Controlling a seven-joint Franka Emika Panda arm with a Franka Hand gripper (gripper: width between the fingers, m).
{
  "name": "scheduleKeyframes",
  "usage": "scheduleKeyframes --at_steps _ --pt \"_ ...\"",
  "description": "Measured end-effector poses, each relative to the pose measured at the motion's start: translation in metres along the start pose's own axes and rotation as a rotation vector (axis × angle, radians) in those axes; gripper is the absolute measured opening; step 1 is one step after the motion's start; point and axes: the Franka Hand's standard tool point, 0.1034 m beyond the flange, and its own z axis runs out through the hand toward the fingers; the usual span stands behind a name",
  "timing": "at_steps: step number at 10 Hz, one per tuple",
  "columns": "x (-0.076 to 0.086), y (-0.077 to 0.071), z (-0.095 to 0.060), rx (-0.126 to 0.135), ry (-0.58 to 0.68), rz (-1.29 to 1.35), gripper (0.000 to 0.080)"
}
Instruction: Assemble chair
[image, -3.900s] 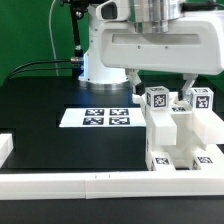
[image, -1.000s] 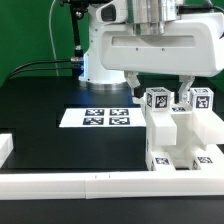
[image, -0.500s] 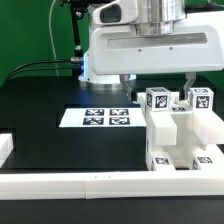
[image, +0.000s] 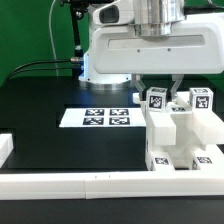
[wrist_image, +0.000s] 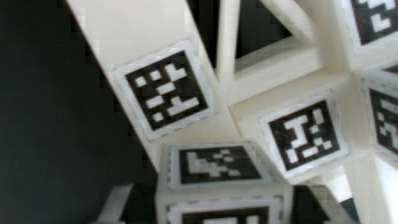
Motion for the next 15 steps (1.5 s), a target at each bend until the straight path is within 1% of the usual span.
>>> scheduleKeyframes --at_steps 2,3,4,5,6,7,8,9,10,11,12,13,15 --pt "0.0005 -0.0023 -0.0008 0.000 0.004 0.234 0.0281" --pt "0.0004 -0.0034 -0.0017 -0.001 0.007 0.450 0.0281" --pt "0.0009 -0.0036 -0.0022 0.004 0.013 0.632 0.0281" --pt "0.0012 -0.0013 -0.0004 0.038 0.022 0.801 0.0281" --pt "0.0015 0.0008 0.0009 0.067 0.024 0.914 0.0281" --pt "0.0016 0.0005 0.0008 0.070 0.020 0.986 0.0281" --pt "0.0016 0.0007 0.0007 0.070 0.020 0.997 0.0281" --pt "0.0014 0.0009 0.0013 0.067 0.021 0.938 0.0281" --pt "0.0015 -0.0004 0.0000 0.051 0.014 0.789 0.0463" --pt "0.0052 -0.0015 -0.0006 0.045 0.029 0.499 0.0582" --pt "0.0034 -0.0016 0.0008 0.044 0.030 0.337 0.0582" --pt "0.0036 -0.0013 0.0008 0.042 0.031 0.281 0.0636" --pt "0.0037 -0.0010 0.0008 0.039 0.034 0.137 0.0645"
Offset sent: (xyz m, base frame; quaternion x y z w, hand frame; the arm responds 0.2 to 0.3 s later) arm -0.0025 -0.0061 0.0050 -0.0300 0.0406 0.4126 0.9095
